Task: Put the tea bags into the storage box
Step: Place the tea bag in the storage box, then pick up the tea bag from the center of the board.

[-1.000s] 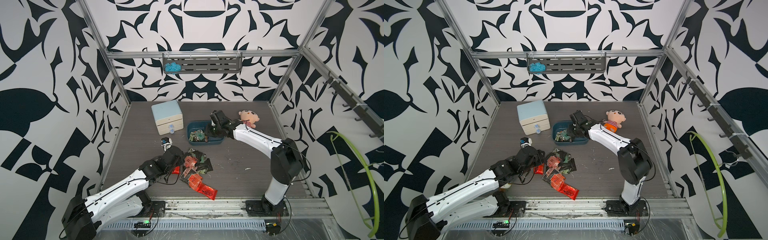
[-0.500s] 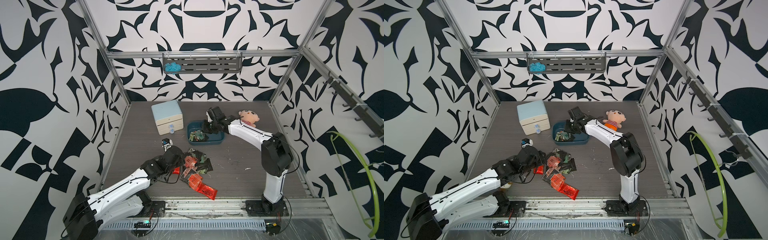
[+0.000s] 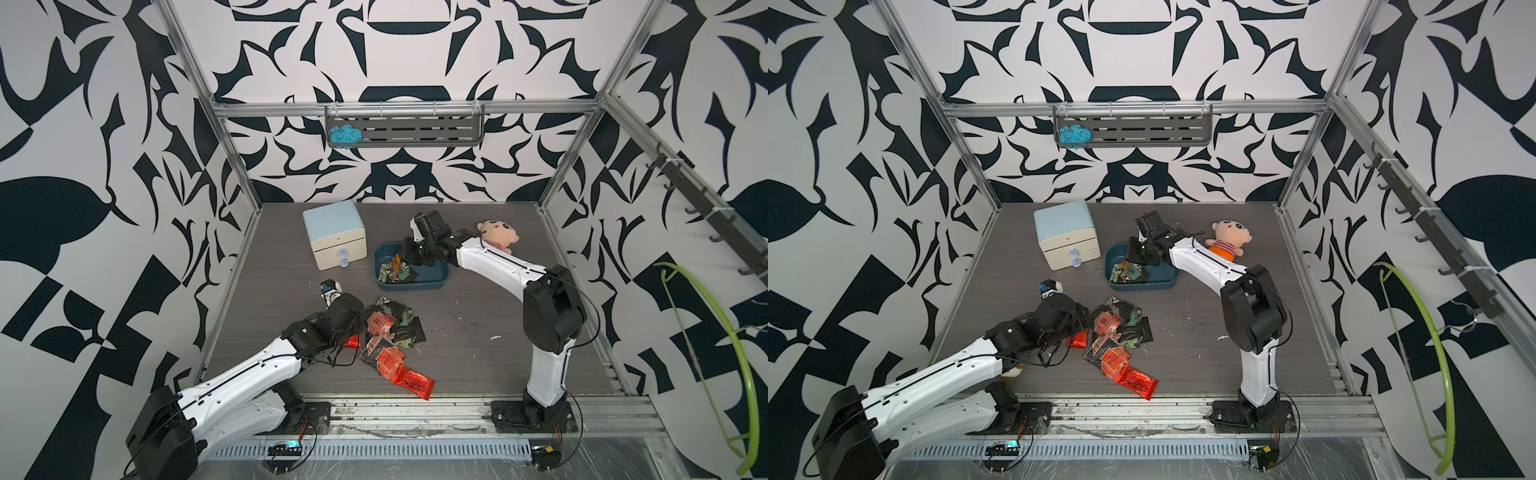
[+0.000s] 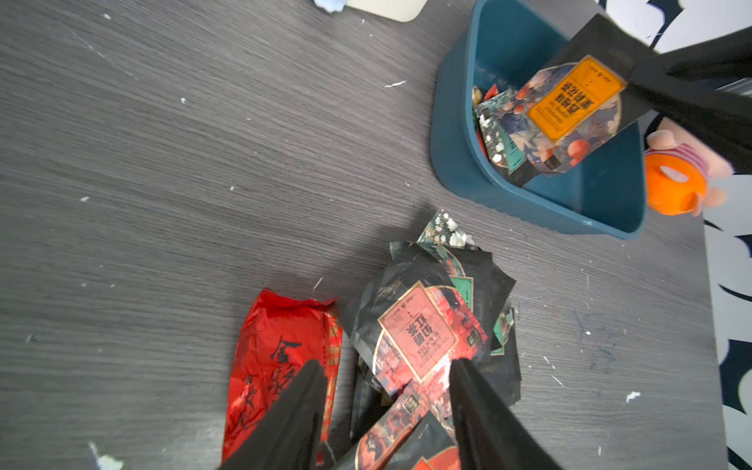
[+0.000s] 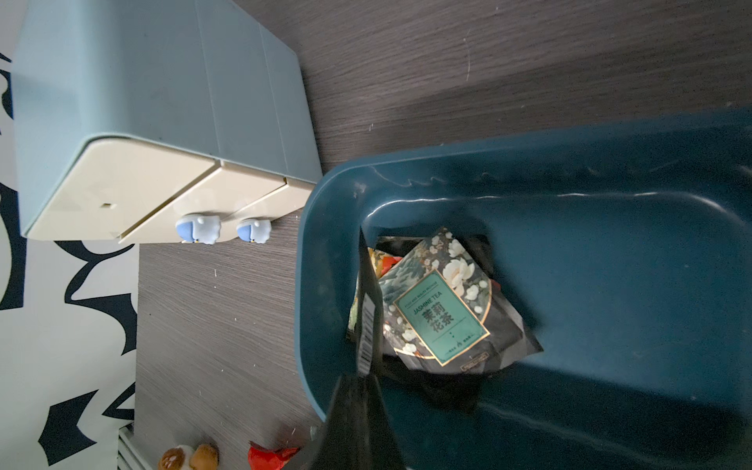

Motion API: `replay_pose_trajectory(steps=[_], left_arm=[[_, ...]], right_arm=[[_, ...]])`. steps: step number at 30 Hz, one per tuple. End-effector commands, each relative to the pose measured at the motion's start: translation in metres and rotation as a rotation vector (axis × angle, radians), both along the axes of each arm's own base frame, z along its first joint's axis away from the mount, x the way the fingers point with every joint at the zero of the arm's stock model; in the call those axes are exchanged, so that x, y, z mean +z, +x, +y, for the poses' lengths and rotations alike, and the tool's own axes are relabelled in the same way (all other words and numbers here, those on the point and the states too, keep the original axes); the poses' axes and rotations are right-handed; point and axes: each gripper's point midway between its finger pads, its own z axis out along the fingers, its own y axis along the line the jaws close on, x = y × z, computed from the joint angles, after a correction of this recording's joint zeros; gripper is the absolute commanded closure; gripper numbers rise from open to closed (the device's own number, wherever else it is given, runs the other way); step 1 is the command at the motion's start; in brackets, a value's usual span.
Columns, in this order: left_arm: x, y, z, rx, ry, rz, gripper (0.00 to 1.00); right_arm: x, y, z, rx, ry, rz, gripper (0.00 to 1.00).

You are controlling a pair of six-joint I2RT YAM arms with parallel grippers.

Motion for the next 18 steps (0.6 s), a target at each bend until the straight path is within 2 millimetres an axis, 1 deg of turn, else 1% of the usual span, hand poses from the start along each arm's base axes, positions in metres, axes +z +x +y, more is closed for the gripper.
replay_pose_trajectory(steps=[1, 4, 7, 10, 12, 14, 18], left_arm=[[-0.006, -0.001, 0.004, 0.028, 0.015, 0.032, 0.45], [-0.011, -0.002, 0.009, 0.056, 0.022, 0.058, 0.45], [-0.013, -0.001, 0.009, 0.071, 0.009, 0.083, 0.45], [-0.012, 0.001, 0.009, 0.079, 0.006, 0.089, 0.45], [-0.012, 0.004, 0.008, 0.081, 0.007, 0.083, 0.44], [-0.011, 0.006, 0.008, 0.095, 0.011, 0.081, 0.44], [-0.004, 0.015, -0.002, 0.072, -0.025, 0.038, 0.43]], right_arm=[[-0.017, 0.0, -0.023, -0.044, -0.045, 0.042, 0.94], [-0.027, -0.003, -0.044, -0.071, -0.093, 0.06, 0.87], [-0.027, -0.006, -0.063, -0.085, -0.157, 0.054, 0.73], [-0.018, -0.007, -0.076, -0.09, -0.187, 0.033, 0.65], [-0.007, -0.008, -0.081, -0.079, -0.199, 0.009, 0.61], [0.004, -0.011, -0.085, -0.062, -0.214, -0.014, 0.55], [0.014, -0.021, -0.089, -0.035, -0.225, -0.023, 0.5]])
